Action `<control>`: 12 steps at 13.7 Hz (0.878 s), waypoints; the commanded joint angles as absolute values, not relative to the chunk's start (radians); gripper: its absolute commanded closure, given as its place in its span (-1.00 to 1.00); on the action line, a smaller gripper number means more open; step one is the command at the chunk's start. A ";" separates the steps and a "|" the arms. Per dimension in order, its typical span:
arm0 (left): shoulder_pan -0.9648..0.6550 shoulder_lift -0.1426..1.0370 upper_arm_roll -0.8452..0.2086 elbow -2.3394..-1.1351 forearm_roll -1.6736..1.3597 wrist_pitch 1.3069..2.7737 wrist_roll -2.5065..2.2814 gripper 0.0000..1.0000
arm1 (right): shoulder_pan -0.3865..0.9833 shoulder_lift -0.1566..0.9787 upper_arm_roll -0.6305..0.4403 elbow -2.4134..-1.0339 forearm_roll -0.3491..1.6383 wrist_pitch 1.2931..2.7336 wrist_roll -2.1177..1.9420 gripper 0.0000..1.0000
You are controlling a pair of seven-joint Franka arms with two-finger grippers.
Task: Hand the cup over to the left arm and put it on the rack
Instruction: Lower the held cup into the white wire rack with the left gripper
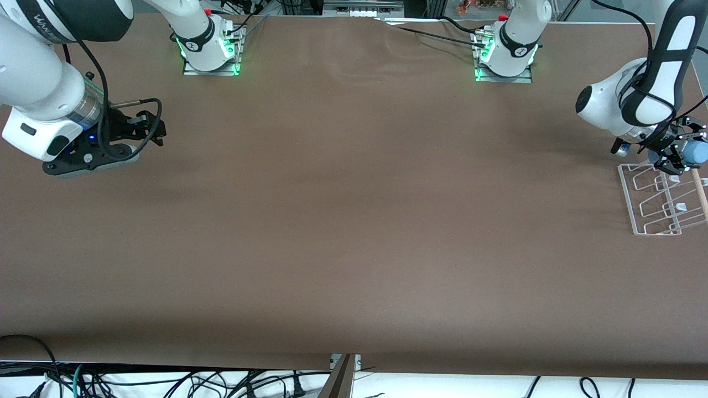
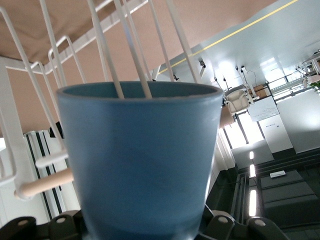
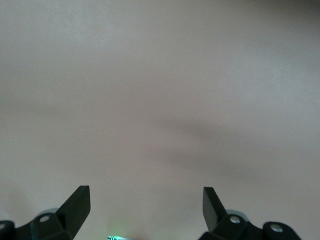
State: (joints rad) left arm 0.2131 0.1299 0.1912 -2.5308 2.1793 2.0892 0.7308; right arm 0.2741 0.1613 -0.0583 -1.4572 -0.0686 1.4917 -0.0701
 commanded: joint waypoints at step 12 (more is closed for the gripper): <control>0.189 0.129 0.183 -2.514 2.137 2.112 0.672 -1.00 | 0.275 0.153 -0.043 -1.445 -0.057 1.460 -0.075 -0.99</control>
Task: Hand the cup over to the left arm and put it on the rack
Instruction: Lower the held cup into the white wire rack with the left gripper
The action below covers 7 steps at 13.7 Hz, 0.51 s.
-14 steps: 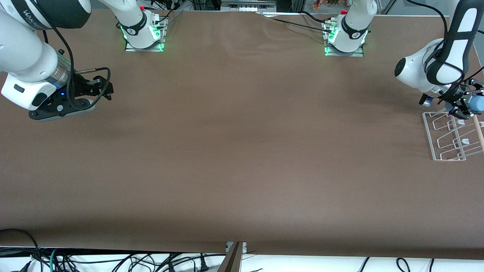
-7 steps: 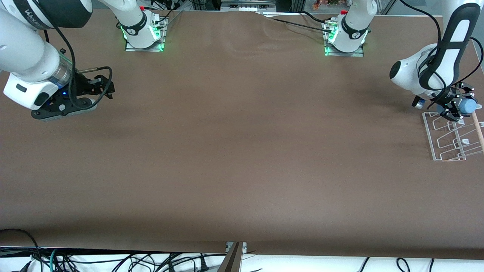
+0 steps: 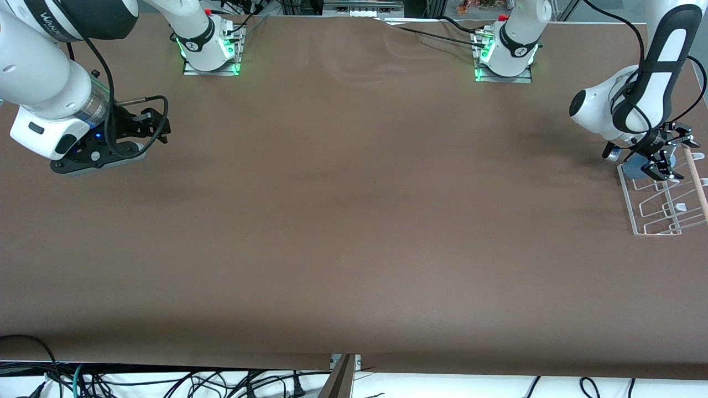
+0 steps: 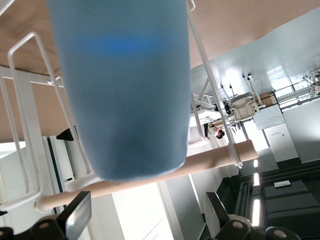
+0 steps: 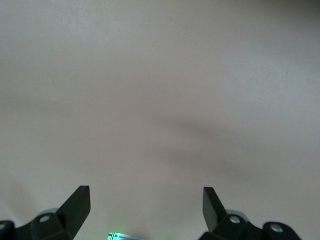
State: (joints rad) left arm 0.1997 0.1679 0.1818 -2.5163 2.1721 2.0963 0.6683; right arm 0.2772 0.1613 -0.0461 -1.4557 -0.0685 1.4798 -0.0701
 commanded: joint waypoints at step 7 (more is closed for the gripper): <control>0.140 0.046 0.152 -2.465 1.834 2.103 0.698 -1.00 | 0.275 0.153 -0.043 -1.445 -0.057 1.448 -0.075 -0.99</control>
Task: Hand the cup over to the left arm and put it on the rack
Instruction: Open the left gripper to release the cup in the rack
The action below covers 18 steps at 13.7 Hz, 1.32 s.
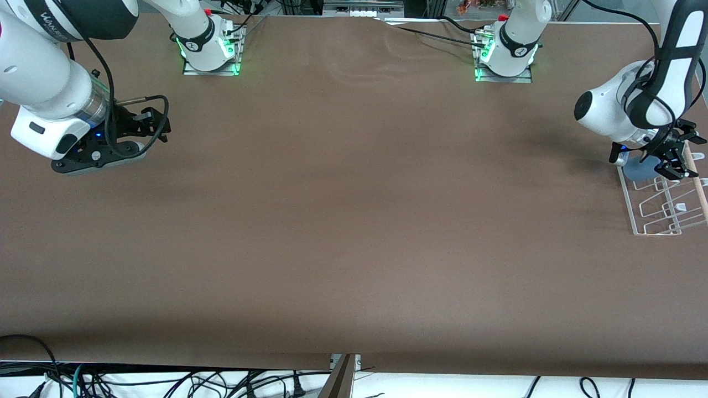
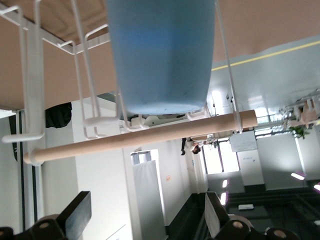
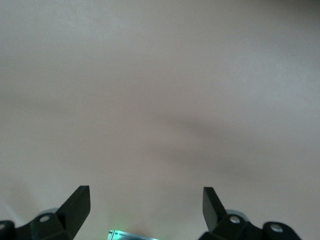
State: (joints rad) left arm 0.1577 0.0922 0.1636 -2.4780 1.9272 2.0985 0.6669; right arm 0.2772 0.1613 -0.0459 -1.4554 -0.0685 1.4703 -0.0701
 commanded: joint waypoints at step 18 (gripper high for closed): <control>0.040 0.110 0.097 -1.985 0.439 2.049 0.795 -1.00 | 0.273 0.153 -0.046 -1.445 -0.058 1.445 -0.074 -0.98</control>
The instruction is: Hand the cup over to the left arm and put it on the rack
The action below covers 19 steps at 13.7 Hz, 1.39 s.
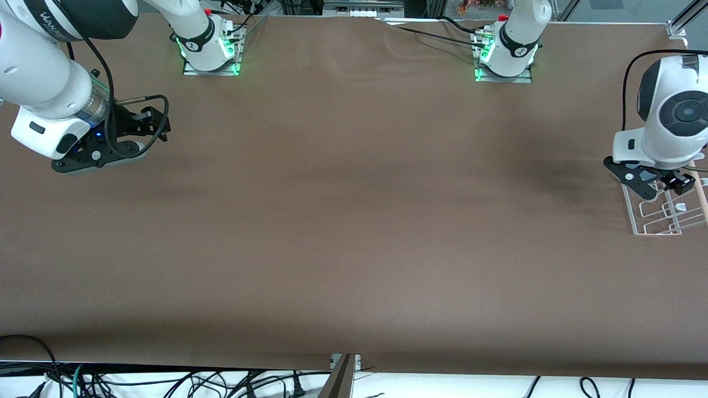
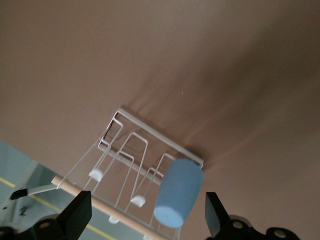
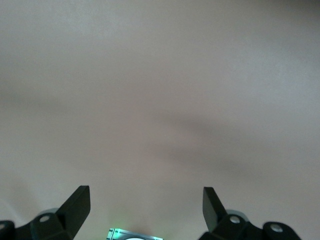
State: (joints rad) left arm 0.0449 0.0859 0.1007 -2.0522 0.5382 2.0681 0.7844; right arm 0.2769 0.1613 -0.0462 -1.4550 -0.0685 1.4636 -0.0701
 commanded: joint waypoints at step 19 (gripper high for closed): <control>0.051 0.098 -0.044 -1.491 0.029 1.537 0.192 -1.00 | 0.273 0.155 -0.048 -1.445 -0.058 1.445 -0.074 -0.99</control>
